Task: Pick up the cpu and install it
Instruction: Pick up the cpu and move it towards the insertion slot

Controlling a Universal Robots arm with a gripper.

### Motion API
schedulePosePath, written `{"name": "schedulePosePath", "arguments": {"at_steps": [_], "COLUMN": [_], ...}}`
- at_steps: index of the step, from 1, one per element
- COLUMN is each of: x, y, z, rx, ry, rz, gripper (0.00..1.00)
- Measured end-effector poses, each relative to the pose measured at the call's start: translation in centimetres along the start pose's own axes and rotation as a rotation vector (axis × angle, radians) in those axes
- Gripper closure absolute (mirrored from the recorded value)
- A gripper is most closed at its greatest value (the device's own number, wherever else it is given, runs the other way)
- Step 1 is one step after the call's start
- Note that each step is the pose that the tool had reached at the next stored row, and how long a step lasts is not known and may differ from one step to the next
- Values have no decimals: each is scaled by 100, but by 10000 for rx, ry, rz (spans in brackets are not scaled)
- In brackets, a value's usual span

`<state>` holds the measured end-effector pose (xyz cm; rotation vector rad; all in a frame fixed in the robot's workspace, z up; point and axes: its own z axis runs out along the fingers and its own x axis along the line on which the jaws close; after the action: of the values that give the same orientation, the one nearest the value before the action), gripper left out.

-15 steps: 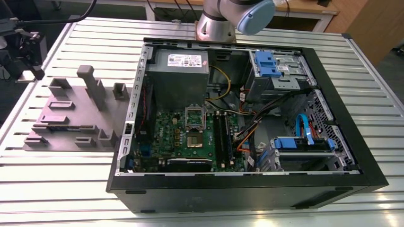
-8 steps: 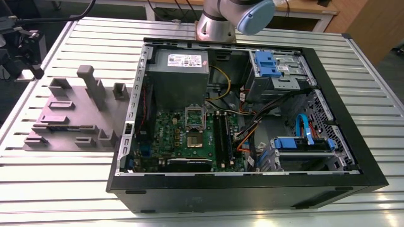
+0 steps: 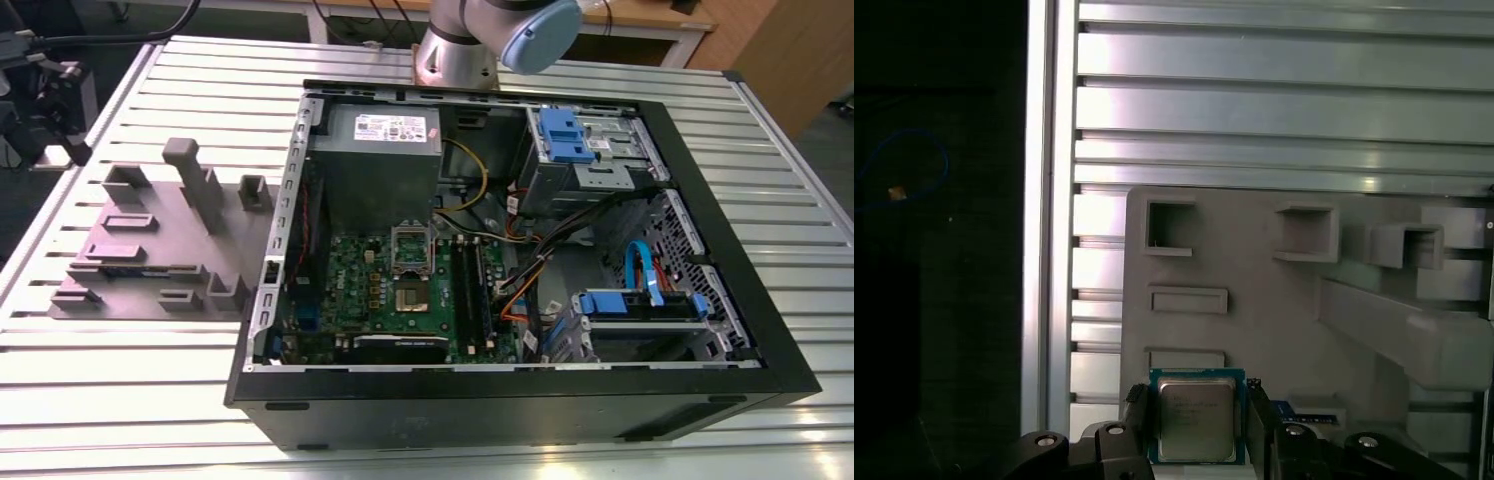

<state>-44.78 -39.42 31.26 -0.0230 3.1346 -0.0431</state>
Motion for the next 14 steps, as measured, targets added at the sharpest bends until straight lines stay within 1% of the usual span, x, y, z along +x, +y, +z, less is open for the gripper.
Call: {"name": "schedulePosePath", "arguments": {"at_steps": [14], "x": [0], "y": [-1], "z": [-36], "rx": [2], "ry": [2], "rz": [0], "gripper": [53]}}
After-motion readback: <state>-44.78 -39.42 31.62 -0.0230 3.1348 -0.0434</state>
